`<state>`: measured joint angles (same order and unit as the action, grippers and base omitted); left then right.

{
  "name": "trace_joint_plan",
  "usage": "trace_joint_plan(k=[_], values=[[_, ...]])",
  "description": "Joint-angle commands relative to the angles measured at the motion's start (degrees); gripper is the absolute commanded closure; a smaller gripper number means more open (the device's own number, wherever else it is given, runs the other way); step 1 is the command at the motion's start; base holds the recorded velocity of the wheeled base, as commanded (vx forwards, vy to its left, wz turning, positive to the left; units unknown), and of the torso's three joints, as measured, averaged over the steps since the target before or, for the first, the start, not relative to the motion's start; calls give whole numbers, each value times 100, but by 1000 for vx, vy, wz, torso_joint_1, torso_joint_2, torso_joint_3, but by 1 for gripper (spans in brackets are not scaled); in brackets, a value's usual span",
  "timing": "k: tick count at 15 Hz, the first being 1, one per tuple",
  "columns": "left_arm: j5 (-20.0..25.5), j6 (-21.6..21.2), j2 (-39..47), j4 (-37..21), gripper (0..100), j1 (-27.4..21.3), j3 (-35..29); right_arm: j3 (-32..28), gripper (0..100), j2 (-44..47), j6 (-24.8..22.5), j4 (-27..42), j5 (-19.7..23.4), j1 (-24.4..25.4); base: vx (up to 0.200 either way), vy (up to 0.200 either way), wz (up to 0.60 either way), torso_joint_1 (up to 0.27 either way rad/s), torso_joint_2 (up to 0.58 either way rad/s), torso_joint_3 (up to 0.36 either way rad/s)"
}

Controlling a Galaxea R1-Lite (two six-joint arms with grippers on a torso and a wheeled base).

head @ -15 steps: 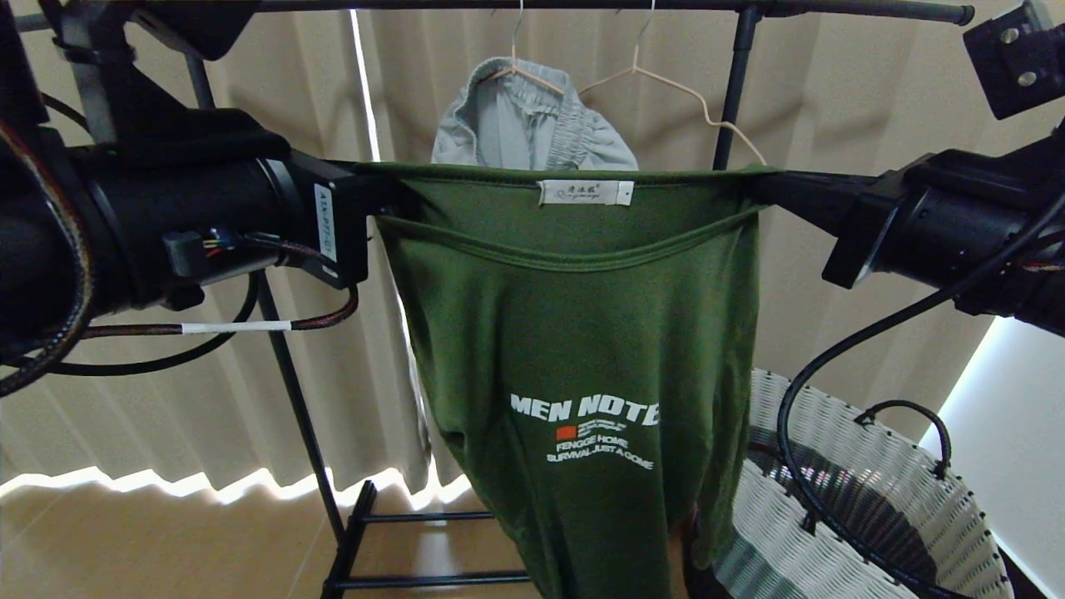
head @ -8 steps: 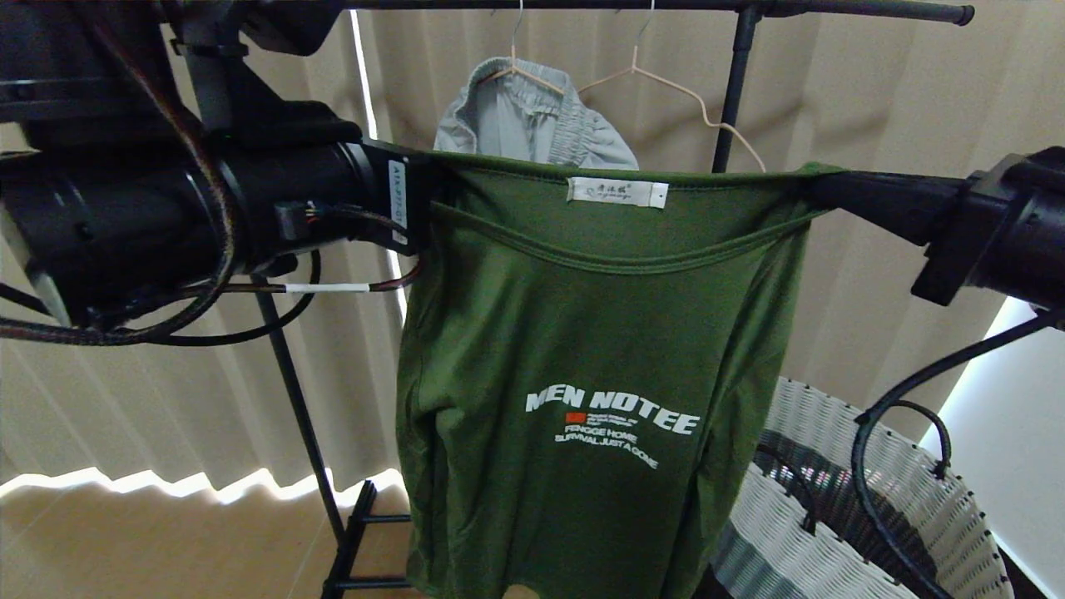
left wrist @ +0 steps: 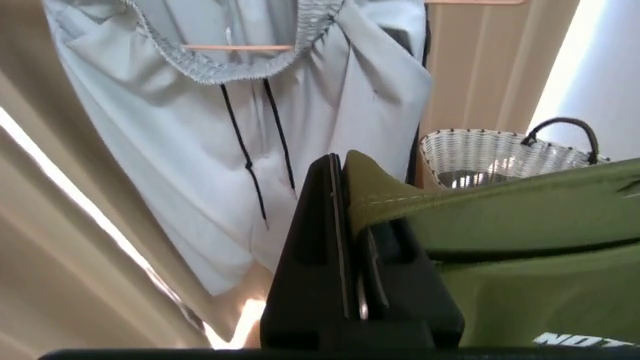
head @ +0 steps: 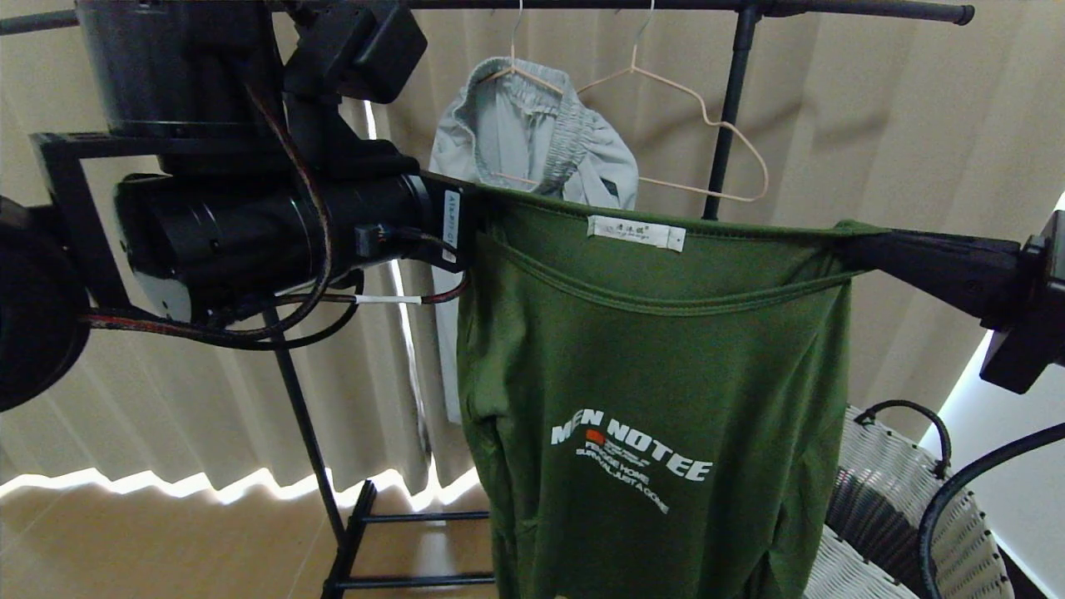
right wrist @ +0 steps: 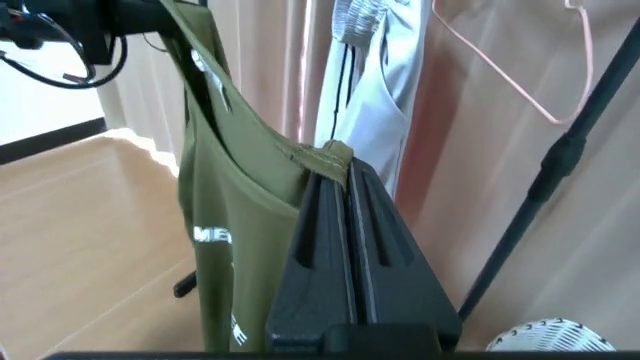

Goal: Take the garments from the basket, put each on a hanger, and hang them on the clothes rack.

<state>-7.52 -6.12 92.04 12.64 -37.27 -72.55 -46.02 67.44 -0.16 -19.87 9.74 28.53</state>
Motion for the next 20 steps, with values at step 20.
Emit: trace_joint_plan(k=[20], values=[[1684, 111, -1470, -1220, 100, -387, 566, -1155, 100, 2054, -178, -1502, -157, -427, 0, 0, 0, 0, 0, 0]])
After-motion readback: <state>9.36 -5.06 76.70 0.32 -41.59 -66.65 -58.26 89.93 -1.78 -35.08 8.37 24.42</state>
